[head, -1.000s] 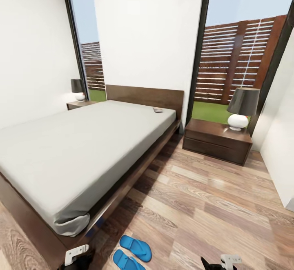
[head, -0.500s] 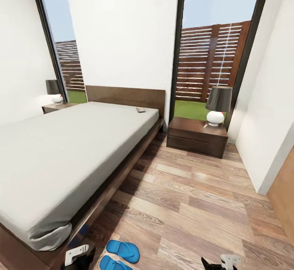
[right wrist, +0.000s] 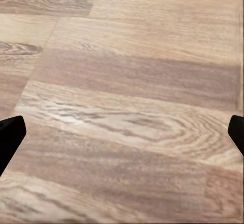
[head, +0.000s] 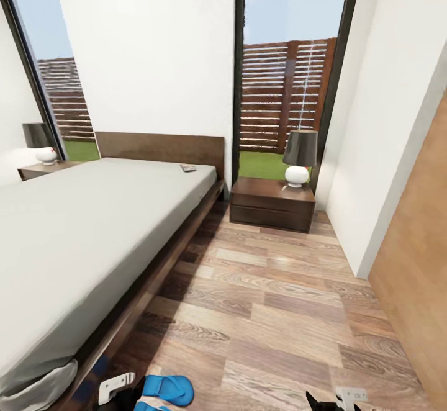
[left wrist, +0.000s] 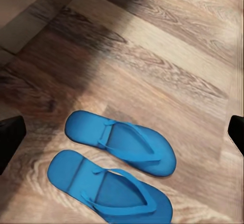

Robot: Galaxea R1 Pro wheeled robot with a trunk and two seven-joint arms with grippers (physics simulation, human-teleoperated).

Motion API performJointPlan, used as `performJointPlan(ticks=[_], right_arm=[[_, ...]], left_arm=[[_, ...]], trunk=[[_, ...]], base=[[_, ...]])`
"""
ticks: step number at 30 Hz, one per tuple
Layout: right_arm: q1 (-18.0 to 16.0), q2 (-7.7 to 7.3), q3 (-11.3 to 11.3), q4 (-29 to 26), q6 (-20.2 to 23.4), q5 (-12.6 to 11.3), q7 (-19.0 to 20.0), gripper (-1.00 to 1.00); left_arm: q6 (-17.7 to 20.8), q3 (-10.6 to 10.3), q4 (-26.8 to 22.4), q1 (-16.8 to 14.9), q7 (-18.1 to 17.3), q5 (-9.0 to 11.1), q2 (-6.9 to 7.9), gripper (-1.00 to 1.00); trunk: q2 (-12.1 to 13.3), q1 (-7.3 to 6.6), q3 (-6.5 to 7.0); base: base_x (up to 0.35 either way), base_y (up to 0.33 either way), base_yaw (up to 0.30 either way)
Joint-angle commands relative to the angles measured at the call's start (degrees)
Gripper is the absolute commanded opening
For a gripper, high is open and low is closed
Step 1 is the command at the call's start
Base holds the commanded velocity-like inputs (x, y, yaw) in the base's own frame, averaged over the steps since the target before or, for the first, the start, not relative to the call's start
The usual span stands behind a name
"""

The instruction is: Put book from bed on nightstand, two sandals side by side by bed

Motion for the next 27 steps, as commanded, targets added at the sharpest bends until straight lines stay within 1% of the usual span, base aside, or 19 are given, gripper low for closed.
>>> performJointPlan(ticks=[1,27], right_arm=[[-0.04,0.0,-0.22,0.09,0.02,-0.6,0.59,1.0],[-0.02,0.0,-0.22,0.09,0.02,-0.6,0.58,1.0]], left_arm=[[-0.23,0.48,0.04,-0.04,-0.24,-0.59,-0.01,1.0],[-0.24,0.49,0.08,-0.04,-0.24,-0.59,-0.04,1.0]], trunk=[[-0.02,-0.01,-0.06],[-0.02,-0.01,-0.06]], base=[[0.0,0.0,-0.282],[0.0,0.0,-0.282]])
